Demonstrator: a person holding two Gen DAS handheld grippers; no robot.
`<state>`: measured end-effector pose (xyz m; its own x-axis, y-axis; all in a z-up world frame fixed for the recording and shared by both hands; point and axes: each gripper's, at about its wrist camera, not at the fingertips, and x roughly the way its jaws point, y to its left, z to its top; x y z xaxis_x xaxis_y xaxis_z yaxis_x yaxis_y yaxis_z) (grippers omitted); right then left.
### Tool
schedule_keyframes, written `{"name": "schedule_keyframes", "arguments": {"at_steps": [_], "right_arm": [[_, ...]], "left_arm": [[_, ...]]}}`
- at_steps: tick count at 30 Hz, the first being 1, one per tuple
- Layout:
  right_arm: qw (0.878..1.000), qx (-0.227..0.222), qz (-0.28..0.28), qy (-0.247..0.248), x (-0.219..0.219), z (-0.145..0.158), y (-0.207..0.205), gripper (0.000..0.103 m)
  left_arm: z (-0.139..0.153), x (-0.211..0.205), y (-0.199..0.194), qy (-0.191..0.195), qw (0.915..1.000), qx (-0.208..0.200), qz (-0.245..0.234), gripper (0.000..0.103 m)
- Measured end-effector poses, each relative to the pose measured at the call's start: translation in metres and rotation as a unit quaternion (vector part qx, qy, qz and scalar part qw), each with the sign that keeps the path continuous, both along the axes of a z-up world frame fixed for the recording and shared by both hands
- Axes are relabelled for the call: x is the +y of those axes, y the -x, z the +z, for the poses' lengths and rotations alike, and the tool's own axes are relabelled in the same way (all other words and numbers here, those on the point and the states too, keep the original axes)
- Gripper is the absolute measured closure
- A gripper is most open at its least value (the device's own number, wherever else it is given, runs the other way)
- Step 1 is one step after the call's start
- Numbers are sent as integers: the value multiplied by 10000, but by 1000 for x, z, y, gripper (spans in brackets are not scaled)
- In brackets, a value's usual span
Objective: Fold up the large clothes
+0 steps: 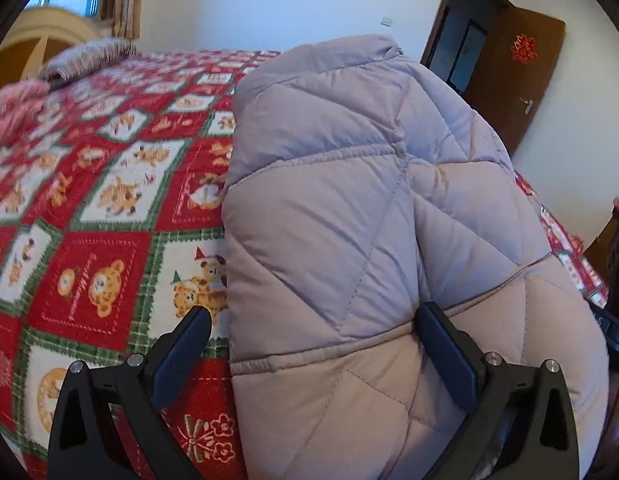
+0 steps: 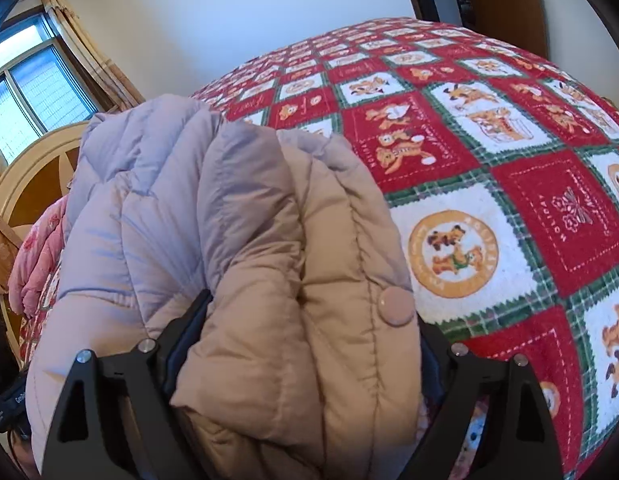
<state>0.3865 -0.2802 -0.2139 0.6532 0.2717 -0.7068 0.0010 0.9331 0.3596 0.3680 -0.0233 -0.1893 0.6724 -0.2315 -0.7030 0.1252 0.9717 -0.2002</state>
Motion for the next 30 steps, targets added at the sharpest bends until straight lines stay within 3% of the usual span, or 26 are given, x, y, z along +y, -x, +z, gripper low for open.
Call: {"name": "schedule_keyframes", "arguments": {"at_steps": [2,4,5,6,14,21,25,30], "right_arm": [[10000,-32,48,5,0,0,0,15],[9997,-205,138,-42,2,1,6,28],[9993,-312,204,-92,4,1,11,39],[9989,-414,216,-75,7,1,15,41],[9986,-210,204,-442,1,-6,2,31],[9978,-190,318,-547,-1,-7,0,37],[9970,-311,406,-575,-1,-6,3,47],[9957,-347,508,-692,1,-4,8,59]], "left_arm": [[1,0,2,-19,10000,-93,-15,1],[0,1,5,34,9998,-167,-45,1],[0,1,6,93,9997,-197,-80,1],[0,1,5,115,9997,-194,-85,1],[2,-5,2,99,9998,-160,-77,1],[7,-13,6,-50,9992,-334,-218,5],[12,-20,11,-115,9979,-471,-426,20],[17,-26,15,-251,9970,-545,-495,30]]}}
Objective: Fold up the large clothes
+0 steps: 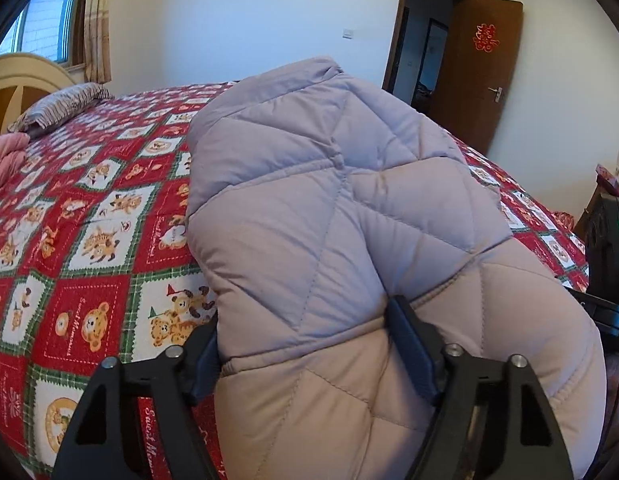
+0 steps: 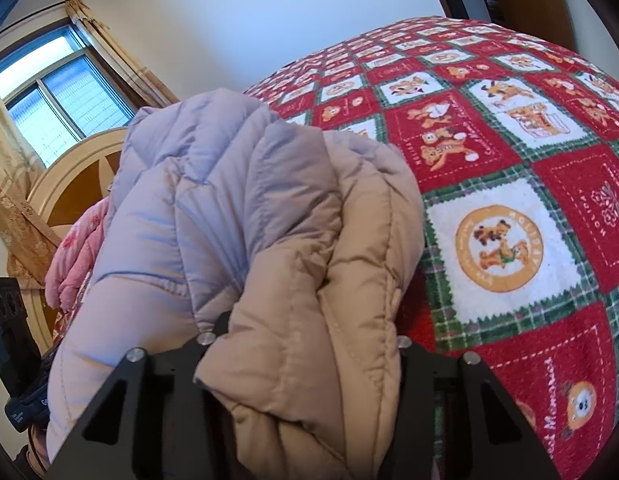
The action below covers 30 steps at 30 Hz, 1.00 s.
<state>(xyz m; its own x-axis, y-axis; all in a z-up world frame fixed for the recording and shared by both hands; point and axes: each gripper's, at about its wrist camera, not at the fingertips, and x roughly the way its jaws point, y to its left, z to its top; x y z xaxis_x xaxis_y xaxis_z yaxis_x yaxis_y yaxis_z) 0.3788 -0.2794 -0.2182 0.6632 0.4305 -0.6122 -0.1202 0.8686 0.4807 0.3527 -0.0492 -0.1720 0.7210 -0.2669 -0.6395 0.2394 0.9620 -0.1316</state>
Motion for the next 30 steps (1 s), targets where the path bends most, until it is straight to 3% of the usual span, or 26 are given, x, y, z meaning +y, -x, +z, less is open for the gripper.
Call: {"name": "schedule_keyframes", "arguments": {"at_steps": [5,8,14,20,24,30], "right_arm": [[9997,-220,53,96,4,7,10,69],[9995,-296,28,55,4,12,13,74],[9981,-602,133,-79,13,39,33,78],[9940,-967,463,-235,45,76,43,79],[9890,-1195,834,-260,80,100,44,80],[9829,-1248,1347,-141,141,111,29,80]], "left_arm": [[13,-5,10,-280,9993,-237,41,55],[28,-5,17,-334,9987,-376,50,64],[66,11,41,-417,9956,-834,99,68],[104,53,61,-436,9915,-1183,329,69],[114,88,69,-492,9894,-1248,561,71],[104,146,74,-490,9870,-1150,1011,73]]}}
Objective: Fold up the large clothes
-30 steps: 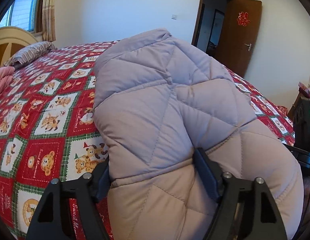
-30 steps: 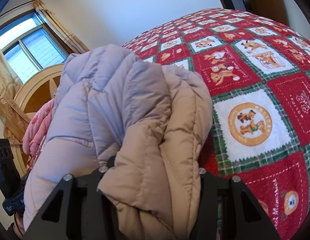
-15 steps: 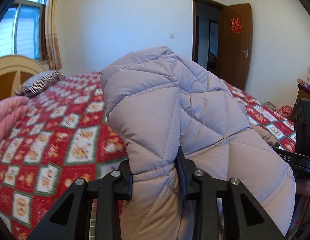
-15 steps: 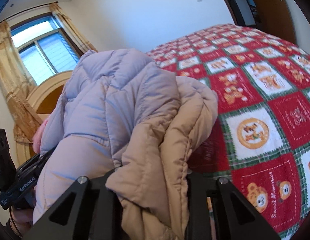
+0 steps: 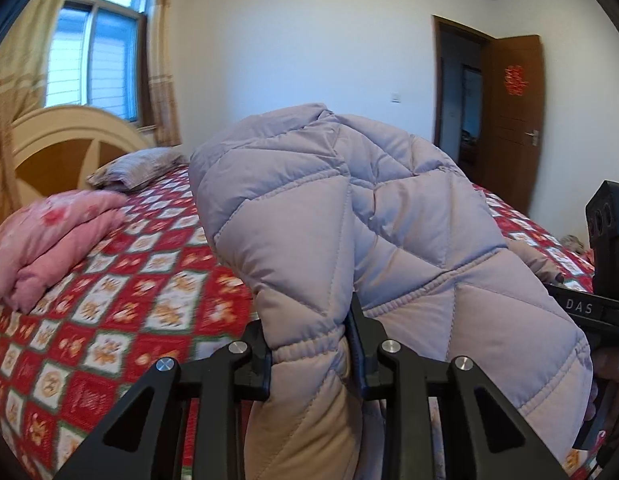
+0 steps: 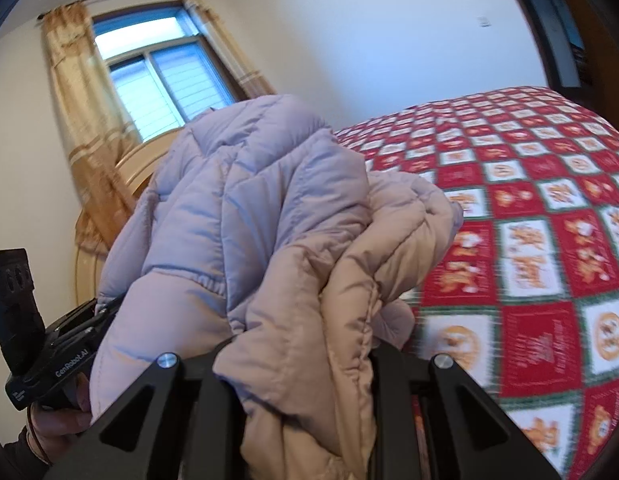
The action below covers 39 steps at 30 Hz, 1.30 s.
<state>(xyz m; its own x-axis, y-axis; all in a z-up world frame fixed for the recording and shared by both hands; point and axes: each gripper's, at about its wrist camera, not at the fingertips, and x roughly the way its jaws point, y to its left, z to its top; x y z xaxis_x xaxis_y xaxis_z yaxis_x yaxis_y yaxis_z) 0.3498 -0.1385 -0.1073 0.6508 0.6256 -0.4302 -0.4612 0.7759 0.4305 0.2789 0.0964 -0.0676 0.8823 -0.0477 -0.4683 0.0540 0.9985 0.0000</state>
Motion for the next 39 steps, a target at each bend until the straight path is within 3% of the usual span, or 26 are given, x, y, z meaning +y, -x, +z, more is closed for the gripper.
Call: {"name": "schedule_keyframes", "arguments": {"at_steps": [9,16,18,20,28,39], "right_arm": [[9977,100,626,221,81,-9,-1,80],[9940,502,655,718,119,-41,-7,74],[9912,770,567,913,123,-57,-12,63],[9911,808,489,934,122,-62,-12,58],[9908,767,402,1044,126,-67,-5,54],[9894,837,142,1174,127,-79,-12,42]], "left_arm": [[-34,91,9,-36,9983,268,517,72],[-79,123,5,-1,9913,719,1099,30],[-81,130,9,8,9907,616,1211,22],[-83,136,10,26,9891,608,1343,8],[-93,147,8,247,9862,634,1506,1],[-104,151,3,592,9836,699,1553,1]]}}
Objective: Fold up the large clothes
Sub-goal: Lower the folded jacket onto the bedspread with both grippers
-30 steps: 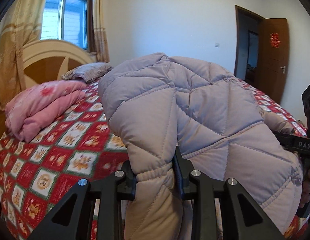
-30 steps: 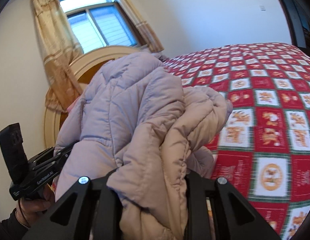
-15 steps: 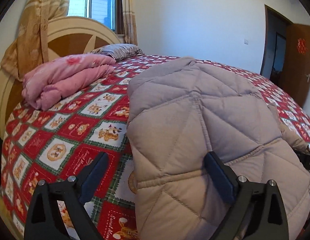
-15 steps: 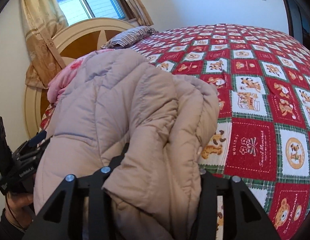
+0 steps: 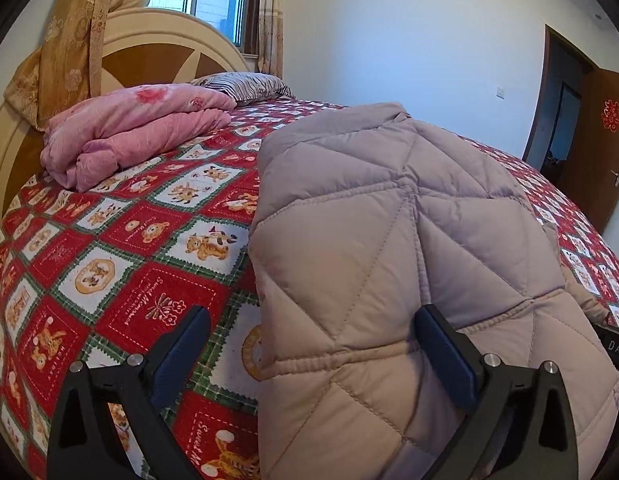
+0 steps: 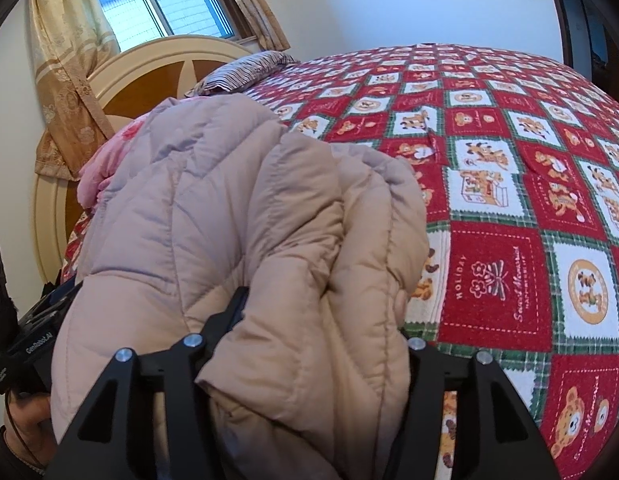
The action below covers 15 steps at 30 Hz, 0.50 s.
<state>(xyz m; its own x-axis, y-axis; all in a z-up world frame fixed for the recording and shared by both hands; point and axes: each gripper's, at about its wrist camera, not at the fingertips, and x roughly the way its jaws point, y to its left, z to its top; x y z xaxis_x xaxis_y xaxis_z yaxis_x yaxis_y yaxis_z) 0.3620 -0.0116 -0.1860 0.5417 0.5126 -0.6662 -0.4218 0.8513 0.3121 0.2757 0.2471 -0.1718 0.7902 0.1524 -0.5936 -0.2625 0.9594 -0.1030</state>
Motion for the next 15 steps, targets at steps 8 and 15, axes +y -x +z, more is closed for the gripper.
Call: {"name": "schedule_keyframes", "arguments": {"at_steps": [8,15], "right_arm": [[9998,61,-129,99,-1,-8,-5,34],[9996,85,-179,181,-1,-11,-7,29]], "left_arm": [[-8,2,-3,231,9997,-42,49,1],[-11,1,-4,260,9996,-90,46,1]]}}
